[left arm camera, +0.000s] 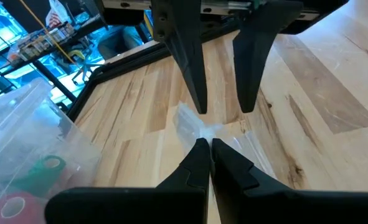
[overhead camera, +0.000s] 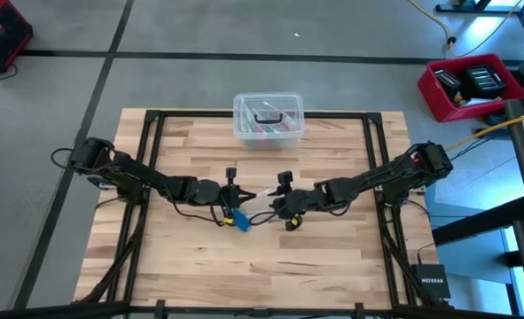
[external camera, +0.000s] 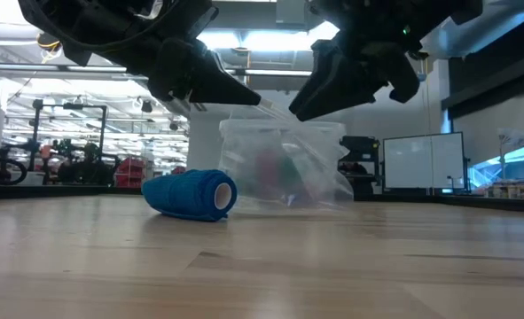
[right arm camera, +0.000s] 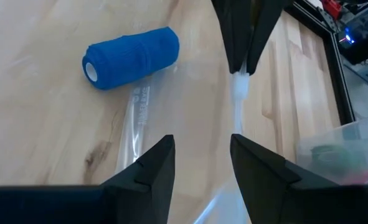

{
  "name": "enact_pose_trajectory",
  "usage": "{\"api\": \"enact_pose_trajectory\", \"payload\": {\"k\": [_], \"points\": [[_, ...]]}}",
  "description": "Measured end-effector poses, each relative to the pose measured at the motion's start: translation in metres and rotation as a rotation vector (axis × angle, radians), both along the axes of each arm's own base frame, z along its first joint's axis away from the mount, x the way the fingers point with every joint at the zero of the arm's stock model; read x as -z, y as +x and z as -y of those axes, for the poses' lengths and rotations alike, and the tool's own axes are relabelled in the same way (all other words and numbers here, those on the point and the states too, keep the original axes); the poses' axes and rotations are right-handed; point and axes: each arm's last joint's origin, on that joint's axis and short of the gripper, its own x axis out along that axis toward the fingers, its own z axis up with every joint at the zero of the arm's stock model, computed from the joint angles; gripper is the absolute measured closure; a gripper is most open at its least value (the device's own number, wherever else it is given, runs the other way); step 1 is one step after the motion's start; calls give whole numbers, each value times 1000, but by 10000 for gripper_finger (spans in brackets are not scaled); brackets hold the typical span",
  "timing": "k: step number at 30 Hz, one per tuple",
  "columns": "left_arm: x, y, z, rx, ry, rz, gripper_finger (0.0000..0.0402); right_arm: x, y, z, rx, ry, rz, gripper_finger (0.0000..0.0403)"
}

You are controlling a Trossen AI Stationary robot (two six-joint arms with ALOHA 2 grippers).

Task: Roll bandage
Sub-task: Open the transparent zip bag

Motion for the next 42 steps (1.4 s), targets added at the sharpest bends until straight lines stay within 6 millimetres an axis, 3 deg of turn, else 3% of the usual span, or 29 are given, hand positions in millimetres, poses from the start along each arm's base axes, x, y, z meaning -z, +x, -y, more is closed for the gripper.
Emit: {"api": "enact_pose_trajectory", "payload": {"k": [20,28,42], "points": [[-1,0,0,8,4,7,401,8,3,2,7,-37,-24,245],[-1,0,0,8,5,6,401,-2,0,3,11,-48,9,245],[-1,0,0,5,-8,9,401,-2,1,2,-16,-20,9,245]]}}
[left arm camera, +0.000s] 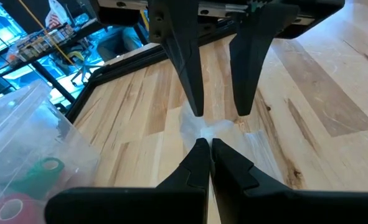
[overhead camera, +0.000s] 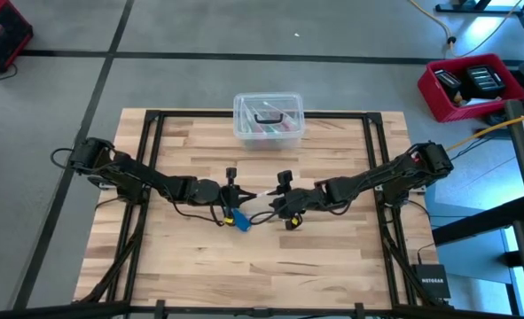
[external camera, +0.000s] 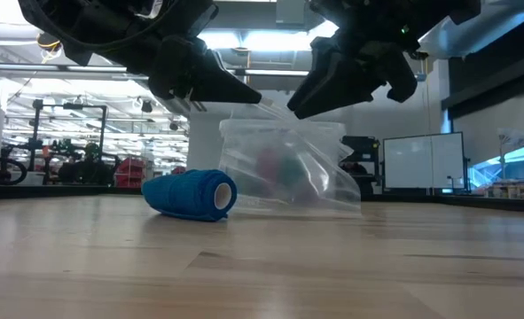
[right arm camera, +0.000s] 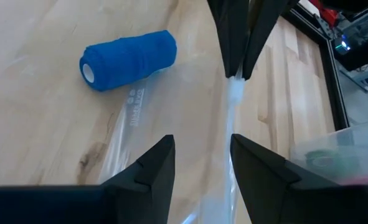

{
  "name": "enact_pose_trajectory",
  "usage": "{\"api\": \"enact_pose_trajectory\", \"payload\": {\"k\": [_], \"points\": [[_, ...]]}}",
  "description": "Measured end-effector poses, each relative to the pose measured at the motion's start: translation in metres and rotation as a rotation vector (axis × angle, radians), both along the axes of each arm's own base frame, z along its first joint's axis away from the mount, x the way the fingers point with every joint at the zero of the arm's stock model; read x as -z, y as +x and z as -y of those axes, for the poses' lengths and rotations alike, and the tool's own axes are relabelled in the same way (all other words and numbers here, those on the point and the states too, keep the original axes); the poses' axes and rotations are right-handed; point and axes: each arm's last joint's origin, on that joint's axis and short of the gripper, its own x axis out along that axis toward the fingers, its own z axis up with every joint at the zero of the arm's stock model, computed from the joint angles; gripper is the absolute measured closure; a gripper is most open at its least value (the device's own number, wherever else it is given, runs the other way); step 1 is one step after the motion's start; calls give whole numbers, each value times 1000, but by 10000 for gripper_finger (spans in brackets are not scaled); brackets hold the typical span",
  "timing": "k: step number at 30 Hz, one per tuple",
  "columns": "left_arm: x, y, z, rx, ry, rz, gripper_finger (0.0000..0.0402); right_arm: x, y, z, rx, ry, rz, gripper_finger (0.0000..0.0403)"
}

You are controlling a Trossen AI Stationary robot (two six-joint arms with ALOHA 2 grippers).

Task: Roll bandage
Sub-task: Open the transparent zip bag

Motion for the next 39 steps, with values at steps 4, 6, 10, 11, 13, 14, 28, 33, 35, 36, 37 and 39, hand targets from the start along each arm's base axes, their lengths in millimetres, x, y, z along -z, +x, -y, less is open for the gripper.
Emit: {"api": "enact_pose_trajectory", "payload": {"k": [4,6,10,11,13,14,28,33,35,36,37,39], "points": [[0,0,0,0,-1,0,401,0,0,0,10,-9,6,245],[0,0,0,-1,-2,0,401,-2,0,-2,7,-6,19,245],[0,0,0,-2,-6,1,401,-4,0,-3,-1,7,25,245],[0,0,0,-2,-6,1,401,-3,0,-3,-5,11,23,245],[0,0,0,-2,-7,1,401,-4,0,-2,-7,15,24,245],[0,0,0,-2,-7,1,401,-4,0,-2,-7,16,24,245],[0,0,0,-5,-16,4,401,3,2,-3,2,19,4,245],[-1,0,0,-4,-18,13,401,9,3,0,20,-7,-17,245],[-1,0,0,-3,-17,13,401,11,5,2,29,-22,-19,245],[-1,0,0,-2,-18,13,401,11,5,3,42,-37,-19,245],[-1,0,0,-2,-17,12,401,12,5,3,48,-46,-25,245],[-1,0,0,-5,-25,13,401,12,4,3,72,-26,-25,245]]}}
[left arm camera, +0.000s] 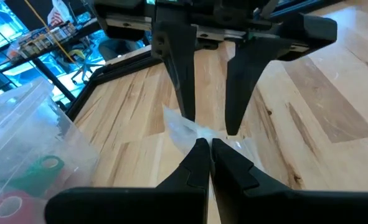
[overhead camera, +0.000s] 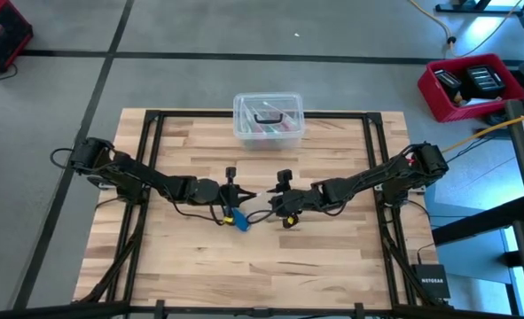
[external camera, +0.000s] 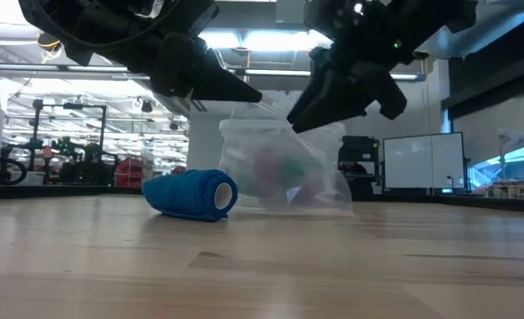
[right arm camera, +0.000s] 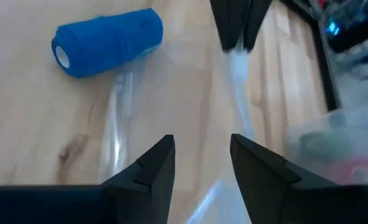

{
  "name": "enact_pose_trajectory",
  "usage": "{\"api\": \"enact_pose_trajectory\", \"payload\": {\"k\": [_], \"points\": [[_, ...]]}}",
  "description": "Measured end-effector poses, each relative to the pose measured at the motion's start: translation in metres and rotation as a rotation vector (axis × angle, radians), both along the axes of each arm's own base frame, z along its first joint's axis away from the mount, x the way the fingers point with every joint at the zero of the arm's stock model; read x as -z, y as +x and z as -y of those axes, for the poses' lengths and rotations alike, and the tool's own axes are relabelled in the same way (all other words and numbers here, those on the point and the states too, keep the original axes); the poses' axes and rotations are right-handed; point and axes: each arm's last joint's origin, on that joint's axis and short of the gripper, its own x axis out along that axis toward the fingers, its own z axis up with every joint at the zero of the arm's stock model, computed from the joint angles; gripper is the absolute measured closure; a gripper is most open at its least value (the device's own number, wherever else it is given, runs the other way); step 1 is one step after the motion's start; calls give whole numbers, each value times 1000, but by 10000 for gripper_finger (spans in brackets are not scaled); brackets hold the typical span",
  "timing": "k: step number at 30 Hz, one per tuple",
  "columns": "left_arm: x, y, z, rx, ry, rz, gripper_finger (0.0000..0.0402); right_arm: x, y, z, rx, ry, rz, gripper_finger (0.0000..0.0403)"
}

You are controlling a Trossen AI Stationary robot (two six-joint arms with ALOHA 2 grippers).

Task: Roll bandage
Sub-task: Open the transparent zip bag

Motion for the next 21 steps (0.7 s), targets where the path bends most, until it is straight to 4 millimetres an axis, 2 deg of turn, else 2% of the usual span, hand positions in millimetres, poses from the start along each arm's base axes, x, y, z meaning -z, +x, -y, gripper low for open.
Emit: {"api": "enact_pose_trajectory", "payload": {"k": [5,8,10,14,17,21], "points": [[-3,1,0,-12,-57,41,401,-7,-27,3,165,134,-127,245],[-7,2,0,-22,-106,89,401,-12,-44,4,255,248,-133,245],[-8,2,0,-26,-156,112,401,-9,-55,2,267,304,-86,245],[1,5,-1,-44,-219,82,401,6,-78,-1,297,355,37,245],[14,8,5,-23,-179,38,401,19,-90,2,319,385,154,245],[30,13,12,51,-101,-25,401,25,-95,2,261,478,235,245]]}}
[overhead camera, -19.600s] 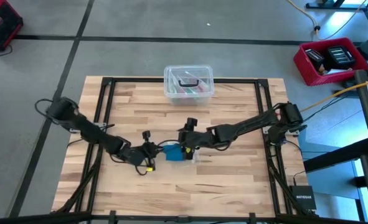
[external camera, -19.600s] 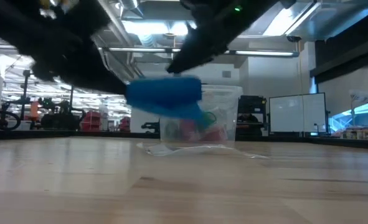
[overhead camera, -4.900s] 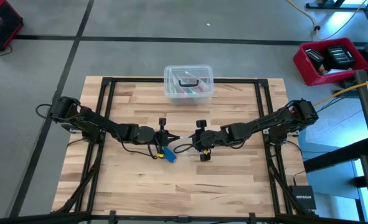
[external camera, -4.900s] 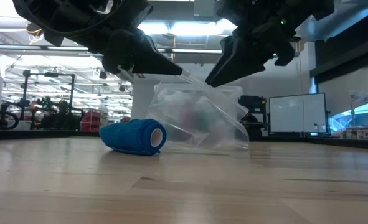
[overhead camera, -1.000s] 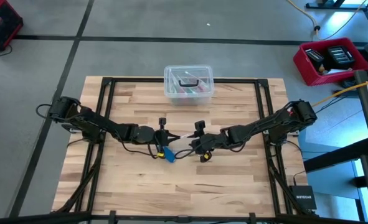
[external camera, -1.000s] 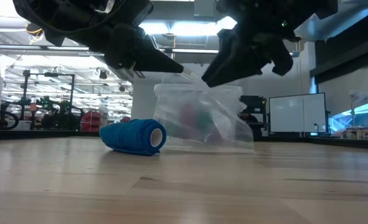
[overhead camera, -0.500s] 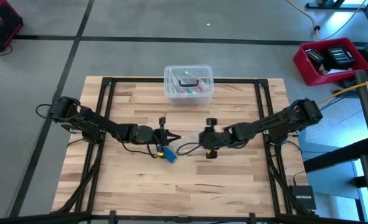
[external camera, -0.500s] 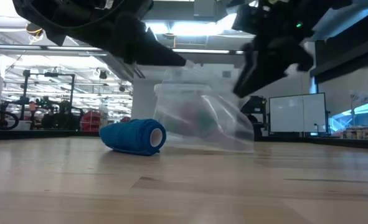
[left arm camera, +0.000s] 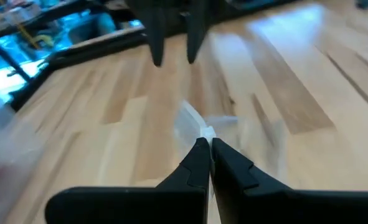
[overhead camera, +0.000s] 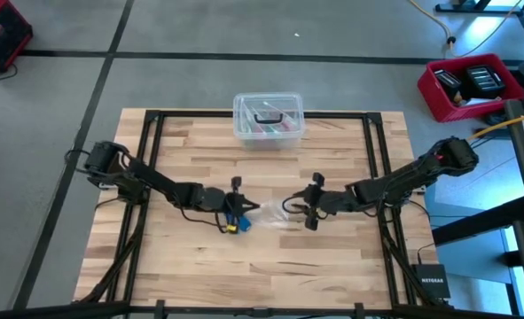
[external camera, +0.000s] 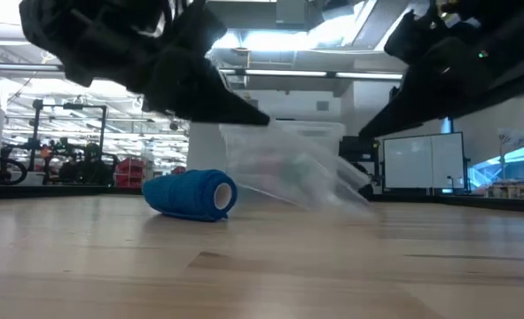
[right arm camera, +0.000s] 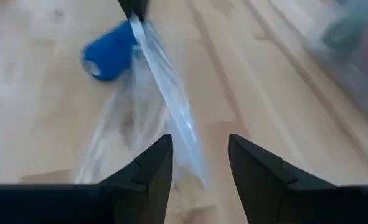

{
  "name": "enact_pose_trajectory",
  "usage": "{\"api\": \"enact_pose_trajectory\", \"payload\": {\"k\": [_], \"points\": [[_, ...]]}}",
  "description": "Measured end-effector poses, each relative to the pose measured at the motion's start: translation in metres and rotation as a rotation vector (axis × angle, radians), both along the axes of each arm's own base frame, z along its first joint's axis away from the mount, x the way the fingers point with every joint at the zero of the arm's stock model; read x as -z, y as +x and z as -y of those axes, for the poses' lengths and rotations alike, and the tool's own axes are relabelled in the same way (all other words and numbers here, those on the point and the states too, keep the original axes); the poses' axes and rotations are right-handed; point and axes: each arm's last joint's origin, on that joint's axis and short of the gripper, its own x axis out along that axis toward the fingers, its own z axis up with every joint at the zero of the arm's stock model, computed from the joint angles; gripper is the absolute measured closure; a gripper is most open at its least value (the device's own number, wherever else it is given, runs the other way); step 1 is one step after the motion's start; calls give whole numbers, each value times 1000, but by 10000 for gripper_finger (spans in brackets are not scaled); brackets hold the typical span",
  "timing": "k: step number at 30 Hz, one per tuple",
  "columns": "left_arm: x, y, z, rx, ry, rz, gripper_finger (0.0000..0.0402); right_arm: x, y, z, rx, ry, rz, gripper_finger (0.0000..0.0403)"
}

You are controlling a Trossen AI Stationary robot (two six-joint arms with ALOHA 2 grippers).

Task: Roll bandage
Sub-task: Open the transparent zip bag

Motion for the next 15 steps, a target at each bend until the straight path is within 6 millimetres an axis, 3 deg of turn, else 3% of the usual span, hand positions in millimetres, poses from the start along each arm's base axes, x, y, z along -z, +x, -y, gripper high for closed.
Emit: {"api": "enact_pose_trajectory", "payload": {"k": [5,10,15], "points": [[10,9,7,56,98,-39,401,2,7,-3,-85,-80,43,245],[6,16,4,64,202,-30,401,14,15,-7,-237,-187,4,245],[3,19,3,68,253,-27,401,21,23,-9,-228,-225,-15,244]]}}
